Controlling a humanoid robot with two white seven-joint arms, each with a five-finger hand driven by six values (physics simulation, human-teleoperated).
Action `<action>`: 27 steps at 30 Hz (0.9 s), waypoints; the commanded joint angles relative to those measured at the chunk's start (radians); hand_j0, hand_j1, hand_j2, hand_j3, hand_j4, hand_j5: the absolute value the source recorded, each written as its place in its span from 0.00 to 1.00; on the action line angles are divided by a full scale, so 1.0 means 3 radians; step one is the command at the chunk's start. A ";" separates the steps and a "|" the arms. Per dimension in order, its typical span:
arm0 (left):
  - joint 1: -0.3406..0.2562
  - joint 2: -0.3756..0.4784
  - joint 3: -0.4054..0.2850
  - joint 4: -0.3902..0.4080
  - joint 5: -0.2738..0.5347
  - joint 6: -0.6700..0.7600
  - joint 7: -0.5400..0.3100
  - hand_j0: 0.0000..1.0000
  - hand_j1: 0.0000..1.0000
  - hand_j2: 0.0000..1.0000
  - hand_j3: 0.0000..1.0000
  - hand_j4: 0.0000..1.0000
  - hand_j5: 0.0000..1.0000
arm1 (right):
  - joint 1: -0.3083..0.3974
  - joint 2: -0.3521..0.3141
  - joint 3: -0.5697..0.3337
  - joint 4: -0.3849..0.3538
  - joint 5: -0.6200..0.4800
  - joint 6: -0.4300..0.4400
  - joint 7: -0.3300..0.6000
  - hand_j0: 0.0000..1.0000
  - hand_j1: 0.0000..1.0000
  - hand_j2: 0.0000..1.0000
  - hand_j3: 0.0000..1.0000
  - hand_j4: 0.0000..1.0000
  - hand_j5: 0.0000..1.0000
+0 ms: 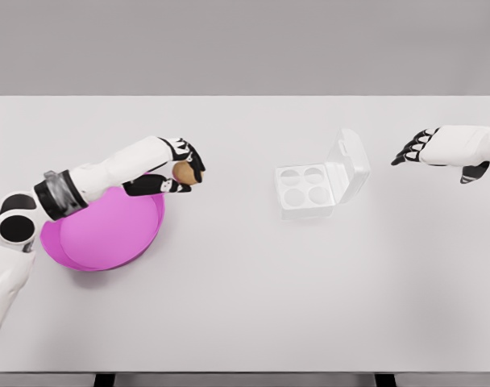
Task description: Pack egg into the box and close the box lid
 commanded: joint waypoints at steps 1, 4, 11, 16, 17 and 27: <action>0.0000 -0.0052 0.0001 0.0002 0.0025 0.0010 0.0002 0.39 0.39 0.39 0.39 0.39 0.39 | 0.0000 -0.0002 -0.0004 0.0000 -0.0010 0.0005 -0.0002 1.00 1.00 1.00 1.00 1.00 1.00; 0.0000 -0.0134 -0.0019 0.0007 0.0020 0.0010 0.0002 0.39 0.39 0.39 0.39 0.39 0.39 | 0.0000 -0.0002 -0.0004 0.0000 -0.0010 0.0005 -0.0002 1.00 1.00 1.00 1.00 1.00 1.00; -0.0051 -0.0247 -0.0122 0.0012 -0.0011 0.0010 0.0002 0.39 0.39 0.39 0.39 0.39 0.39 | 0.0000 -0.0002 -0.0004 -0.0005 -0.0010 0.0005 0.0003 1.00 1.00 1.00 1.00 1.00 1.00; -0.0056 -0.0349 -0.0122 0.0053 -0.0062 0.0010 0.0002 0.39 0.39 0.39 0.39 0.39 0.39 | 0.0000 -0.0002 -0.0004 -0.0005 -0.0010 0.0005 -0.0002 1.00 1.00 1.00 1.00 1.00 1.00; -0.0061 -0.0380 -0.0122 0.0063 -0.0062 0.0010 0.0002 0.39 0.39 0.39 0.39 0.39 0.39 | 0.0000 -0.0008 -0.0004 -0.0005 -0.0010 0.0005 -0.0002 1.00 1.00 1.00 1.00 1.00 1.00; -0.0158 -0.0605 -0.0208 0.0150 -0.0180 0.0010 0.0002 0.39 0.39 0.39 0.39 0.39 0.39 | 0.0000 -0.0002 -0.0004 -0.0005 -0.0010 0.0005 -0.0002 1.00 1.00 1.00 1.00 1.00 1.00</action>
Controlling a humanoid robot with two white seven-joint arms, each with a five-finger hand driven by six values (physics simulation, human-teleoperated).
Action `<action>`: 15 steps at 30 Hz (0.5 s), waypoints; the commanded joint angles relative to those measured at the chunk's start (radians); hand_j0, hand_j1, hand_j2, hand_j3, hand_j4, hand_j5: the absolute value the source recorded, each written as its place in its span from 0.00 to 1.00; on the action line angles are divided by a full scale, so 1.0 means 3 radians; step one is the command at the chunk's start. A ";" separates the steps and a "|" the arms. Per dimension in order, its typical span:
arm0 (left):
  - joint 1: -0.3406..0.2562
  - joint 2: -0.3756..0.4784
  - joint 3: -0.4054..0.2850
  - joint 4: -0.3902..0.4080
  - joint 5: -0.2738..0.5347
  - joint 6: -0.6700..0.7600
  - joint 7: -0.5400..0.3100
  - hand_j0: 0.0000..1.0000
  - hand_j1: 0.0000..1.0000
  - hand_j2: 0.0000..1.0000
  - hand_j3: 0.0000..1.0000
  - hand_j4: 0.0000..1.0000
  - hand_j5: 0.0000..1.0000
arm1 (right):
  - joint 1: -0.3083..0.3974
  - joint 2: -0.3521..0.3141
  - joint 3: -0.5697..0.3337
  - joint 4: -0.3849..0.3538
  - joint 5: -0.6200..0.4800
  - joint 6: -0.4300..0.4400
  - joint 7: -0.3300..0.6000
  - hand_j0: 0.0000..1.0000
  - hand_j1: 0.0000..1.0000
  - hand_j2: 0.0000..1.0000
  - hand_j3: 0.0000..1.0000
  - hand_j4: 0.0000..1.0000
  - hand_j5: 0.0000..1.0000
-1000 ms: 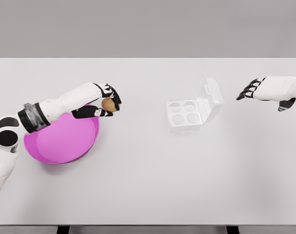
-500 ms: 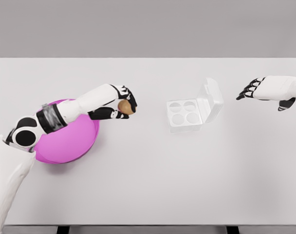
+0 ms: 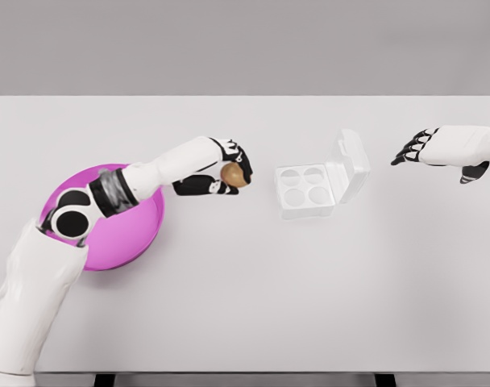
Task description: Pack egg into the box and close the box lid
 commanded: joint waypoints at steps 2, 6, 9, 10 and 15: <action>-0.0010 -0.0052 -0.0048 0.0067 0.0018 0.0009 0.0002 0.39 0.39 0.39 0.39 0.39 0.39 | 0.0000 -0.0002 -0.0004 0.0000 -0.0010 0.0005 0.0003 1.00 1.00 1.00 1.00 1.00 1.00; -0.0072 -0.0170 -0.0078 0.0154 -0.0018 0.0009 0.0002 0.39 0.39 0.39 0.39 0.39 0.39 | 0.0000 0.0003 -0.0004 0.0000 -0.0010 0.0005 0.0003 1.00 1.00 1.00 1.00 1.00 1.00; -0.0097 -0.0257 -0.0078 0.0200 -0.0049 0.0009 0.0002 0.39 0.39 0.39 0.39 0.39 0.39 | 0.0000 0.0003 -0.0004 0.0000 -0.0010 0.0005 -0.0002 1.00 1.00 1.00 1.00 1.00 1.00; -0.0107 -0.0277 -0.0078 0.0226 -0.0054 0.0009 0.0002 0.39 0.39 0.39 0.39 0.39 0.39 | 0.0000 0.0003 -0.0004 0.0000 -0.0010 0.0005 -0.0002 1.00 1.00 1.00 1.00 1.00 1.00; -0.0179 -0.0385 -0.0078 0.0343 -0.0126 0.0009 0.0002 0.39 0.39 0.39 0.39 0.39 0.39 | 0.0000 0.0003 -0.0004 0.0000 -0.0010 0.0005 -0.0002 1.00 1.00 1.00 1.00 1.00 1.00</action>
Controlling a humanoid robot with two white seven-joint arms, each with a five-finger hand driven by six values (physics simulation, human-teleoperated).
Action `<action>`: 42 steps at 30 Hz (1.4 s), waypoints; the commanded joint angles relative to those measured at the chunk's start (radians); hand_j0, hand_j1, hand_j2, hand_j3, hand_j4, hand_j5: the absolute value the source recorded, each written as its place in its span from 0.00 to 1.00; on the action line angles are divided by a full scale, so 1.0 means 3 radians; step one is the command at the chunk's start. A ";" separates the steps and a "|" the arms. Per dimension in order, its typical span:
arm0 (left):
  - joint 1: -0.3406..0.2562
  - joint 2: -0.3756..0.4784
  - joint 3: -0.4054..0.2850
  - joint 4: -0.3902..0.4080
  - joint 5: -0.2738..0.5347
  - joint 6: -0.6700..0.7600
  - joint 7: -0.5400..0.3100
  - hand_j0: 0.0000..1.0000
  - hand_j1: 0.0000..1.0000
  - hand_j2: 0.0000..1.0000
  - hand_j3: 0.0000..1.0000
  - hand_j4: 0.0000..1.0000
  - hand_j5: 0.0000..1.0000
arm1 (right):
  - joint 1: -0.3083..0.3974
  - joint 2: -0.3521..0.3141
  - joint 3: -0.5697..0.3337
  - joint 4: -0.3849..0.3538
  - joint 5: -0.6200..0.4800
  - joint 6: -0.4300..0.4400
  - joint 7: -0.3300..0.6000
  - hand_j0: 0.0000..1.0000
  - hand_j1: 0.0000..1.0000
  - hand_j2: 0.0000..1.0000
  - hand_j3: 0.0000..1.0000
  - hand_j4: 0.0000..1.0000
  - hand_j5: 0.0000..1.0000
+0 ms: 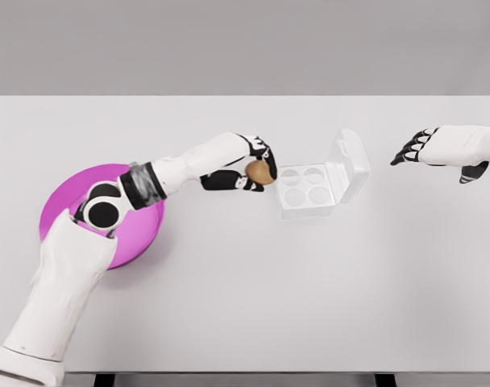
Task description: Pack egg into the box and close the box lid
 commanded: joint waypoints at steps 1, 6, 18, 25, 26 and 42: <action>0.0000 -0.0065 -0.0003 0.0058 0.0000 0.0009 0.0003 0.39 0.39 0.39 0.39 0.39 0.39 | 0.0000 -0.0002 -0.0004 0.0000 -0.0010 0.0005 -0.0001 1.00 1.00 1.00 1.00 1.00 1.00; -0.0067 -0.0187 -0.0003 0.0161 -0.0071 0.0009 0.0003 0.39 0.39 0.39 0.39 0.39 0.39 | 0.0000 -0.0007 -0.0004 0.0000 -0.0010 0.0005 -0.0001 1.00 1.00 1.00 1.00 1.00 1.00; -0.0159 -0.0443 -0.0003 0.0406 -0.0199 0.0009 0.0003 0.39 0.39 0.39 0.39 0.39 0.39 | 0.0000 -0.0002 -0.0004 0.0000 -0.0010 0.0005 -0.0001 1.00 1.00 1.00 1.00 1.00 1.00; -0.0230 -0.0458 -0.0003 0.0580 -0.0286 0.0009 0.0003 0.39 0.39 0.39 0.39 0.39 0.39 | 0.0000 -0.0007 -0.0004 0.0000 -0.0010 0.0005 -0.0001 1.00 1.00 1.00 1.00 1.00 1.00; -0.0250 -0.0458 -0.0003 0.0646 -0.0286 0.0009 0.0003 0.39 0.39 0.39 0.39 0.39 0.39 | 0.0000 -0.0007 -0.0004 0.0000 -0.0010 0.0005 -0.0001 1.00 1.00 1.00 1.00 1.00 1.00; -0.0450 -0.0458 -0.0100 0.0974 -0.0445 0.0009 0.0003 0.39 0.39 0.39 0.39 0.39 0.39 | 0.0000 -0.0007 -0.0004 0.0000 -0.0015 0.0005 -0.0001 1.00 1.00 1.00 1.00 1.00 1.00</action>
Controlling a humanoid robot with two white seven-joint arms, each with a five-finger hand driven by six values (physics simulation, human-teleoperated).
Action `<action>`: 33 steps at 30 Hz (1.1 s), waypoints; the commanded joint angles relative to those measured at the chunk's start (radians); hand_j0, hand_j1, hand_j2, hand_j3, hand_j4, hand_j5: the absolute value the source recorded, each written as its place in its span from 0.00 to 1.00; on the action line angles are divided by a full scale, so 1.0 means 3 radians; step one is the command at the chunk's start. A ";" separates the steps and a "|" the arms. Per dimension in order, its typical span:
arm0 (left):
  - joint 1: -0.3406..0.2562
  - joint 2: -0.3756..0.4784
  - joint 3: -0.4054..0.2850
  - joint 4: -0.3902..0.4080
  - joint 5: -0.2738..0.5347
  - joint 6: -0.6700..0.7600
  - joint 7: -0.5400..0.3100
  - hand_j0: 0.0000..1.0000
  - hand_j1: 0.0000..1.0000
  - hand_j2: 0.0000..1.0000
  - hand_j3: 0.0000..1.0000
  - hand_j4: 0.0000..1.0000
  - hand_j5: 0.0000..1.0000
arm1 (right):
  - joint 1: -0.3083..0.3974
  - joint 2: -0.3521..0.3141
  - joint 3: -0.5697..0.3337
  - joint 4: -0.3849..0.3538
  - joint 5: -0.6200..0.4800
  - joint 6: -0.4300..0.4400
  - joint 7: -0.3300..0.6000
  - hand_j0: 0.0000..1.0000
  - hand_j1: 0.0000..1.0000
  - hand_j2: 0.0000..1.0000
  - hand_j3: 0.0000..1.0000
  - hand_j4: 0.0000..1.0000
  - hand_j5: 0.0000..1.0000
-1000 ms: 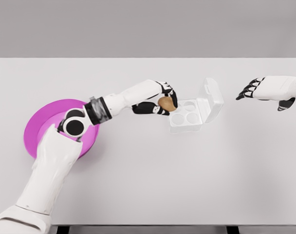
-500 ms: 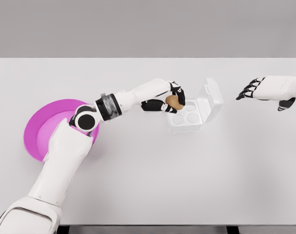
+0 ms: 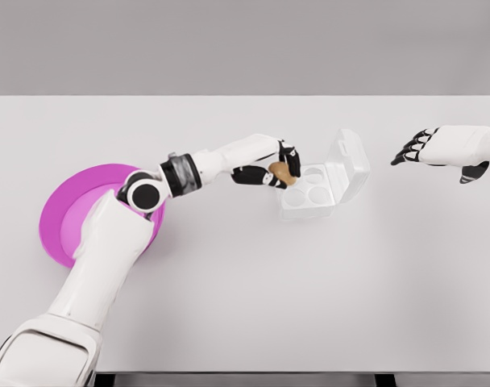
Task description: Pack egg into the box and close the box lid
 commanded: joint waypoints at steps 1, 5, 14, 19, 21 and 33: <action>0.0000 -0.0001 -0.0054 0.0003 0.0009 0.0008 0.0003 0.39 0.39 0.39 0.39 0.39 0.39 | 0.0000 -0.0003 -0.0004 0.0000 -0.0011 0.0005 0.0004 1.00 1.00 1.00 1.00 1.00 1.00; -0.0041 -0.0001 -0.0095 0.0003 -0.0001 0.0008 0.0003 0.39 0.39 0.39 0.39 0.39 0.39 | 0.0000 -0.0003 -0.0004 0.0000 -0.0011 0.0005 -0.0001 1.00 1.00 1.00 1.00 1.00 1.00; -0.0220 -0.0001 -0.0162 0.0177 -0.0073 0.0008 0.0003 0.39 0.39 0.39 0.39 0.39 0.39 | 0.0000 -0.0003 -0.0004 0.0000 -0.0011 0.0005 -0.0001 1.00 1.00 1.00 1.00 1.00 1.00; -0.0230 -0.0001 -0.0177 0.0182 -0.0078 0.0008 0.0003 0.39 0.39 0.39 0.39 0.39 0.39 | 0.0000 -0.0003 -0.0004 0.0000 -0.0011 0.0005 -0.0001 1.00 1.00 1.00 1.00 1.00 1.00; -0.0230 -0.0001 -0.0182 0.0182 -0.0078 0.0008 0.0003 0.41 0.41 0.41 0.41 0.41 0.41 | 0.0000 -0.0003 -0.0004 0.0000 -0.0011 0.0005 -0.0001 1.00 1.00 1.00 1.00 1.00 1.00; -0.0169 -0.0001 0.0022 -0.0513 0.0044 0.0008 0.0003 1.00 1.00 1.00 1.00 1.00 1.00 | 0.0000 -0.0003 -0.0004 0.0000 -0.0011 0.0005 -0.0001 1.00 1.00 1.00 1.00 1.00 1.00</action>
